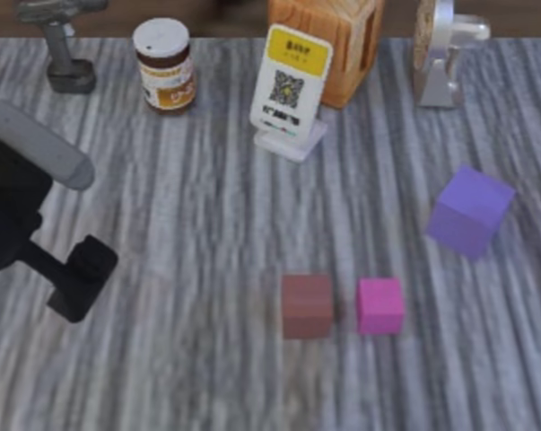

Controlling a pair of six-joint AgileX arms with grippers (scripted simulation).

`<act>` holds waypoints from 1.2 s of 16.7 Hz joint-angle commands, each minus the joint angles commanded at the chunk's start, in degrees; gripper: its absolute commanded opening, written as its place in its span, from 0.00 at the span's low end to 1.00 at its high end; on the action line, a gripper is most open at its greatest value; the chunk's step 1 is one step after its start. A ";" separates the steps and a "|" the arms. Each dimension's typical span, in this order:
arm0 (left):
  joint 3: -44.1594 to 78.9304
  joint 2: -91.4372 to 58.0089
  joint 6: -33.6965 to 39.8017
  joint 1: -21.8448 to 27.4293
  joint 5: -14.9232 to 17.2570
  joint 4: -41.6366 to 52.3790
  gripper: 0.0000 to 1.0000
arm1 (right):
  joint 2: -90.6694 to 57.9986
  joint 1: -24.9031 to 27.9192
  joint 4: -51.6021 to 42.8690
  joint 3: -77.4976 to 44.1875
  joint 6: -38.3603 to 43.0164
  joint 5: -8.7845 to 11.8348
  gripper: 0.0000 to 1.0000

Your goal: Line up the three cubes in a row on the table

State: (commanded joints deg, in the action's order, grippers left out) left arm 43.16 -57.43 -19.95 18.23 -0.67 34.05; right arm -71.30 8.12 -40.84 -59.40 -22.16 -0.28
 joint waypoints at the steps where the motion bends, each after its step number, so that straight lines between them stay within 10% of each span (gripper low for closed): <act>1: -5.21 5.95 2.10 -2.21 0.09 -2.96 1.00 | -6.25 0.64 -3.32 -4.59 -1.75 -0.03 1.00; 10: -38.74 50.31 17.28 -17.03 0.65 -28.22 1.00 | -46.69 5.46 -26.26 -39.06 -14.50 0.03 1.00; 20: -43.17 57.43 19.95 -19.38 0.67 -34.05 1.00 | -53.17 6.00 -29.35 -45.25 -16.64 0.10 1.00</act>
State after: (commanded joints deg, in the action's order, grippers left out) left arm 0.00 0.00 0.00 -1.15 0.00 0.00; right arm -124.46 14.12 -70.18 -104.65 -38.80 -0.17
